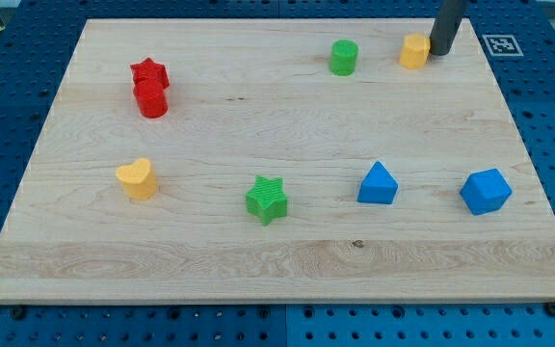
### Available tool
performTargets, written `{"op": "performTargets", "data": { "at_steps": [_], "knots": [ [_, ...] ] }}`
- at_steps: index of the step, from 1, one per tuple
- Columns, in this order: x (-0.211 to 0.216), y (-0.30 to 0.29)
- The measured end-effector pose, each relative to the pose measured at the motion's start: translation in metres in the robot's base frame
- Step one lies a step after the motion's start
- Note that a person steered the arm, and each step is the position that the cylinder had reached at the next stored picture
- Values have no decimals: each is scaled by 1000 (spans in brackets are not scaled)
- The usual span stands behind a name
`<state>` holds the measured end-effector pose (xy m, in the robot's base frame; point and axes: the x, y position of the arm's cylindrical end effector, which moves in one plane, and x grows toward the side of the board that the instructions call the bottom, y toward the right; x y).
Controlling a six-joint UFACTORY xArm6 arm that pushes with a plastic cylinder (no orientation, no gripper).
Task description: Place the yellow hexagon to the left side of the green circle
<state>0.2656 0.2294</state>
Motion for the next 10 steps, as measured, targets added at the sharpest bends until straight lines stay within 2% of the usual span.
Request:
{"op": "performTargets", "data": {
  "at_steps": [4,5,7,8,10],
  "knots": [
    [0,10],
    [0,-4],
    [-39,-23],
    [-36,-51],
    [13,-51]
  ]
}}
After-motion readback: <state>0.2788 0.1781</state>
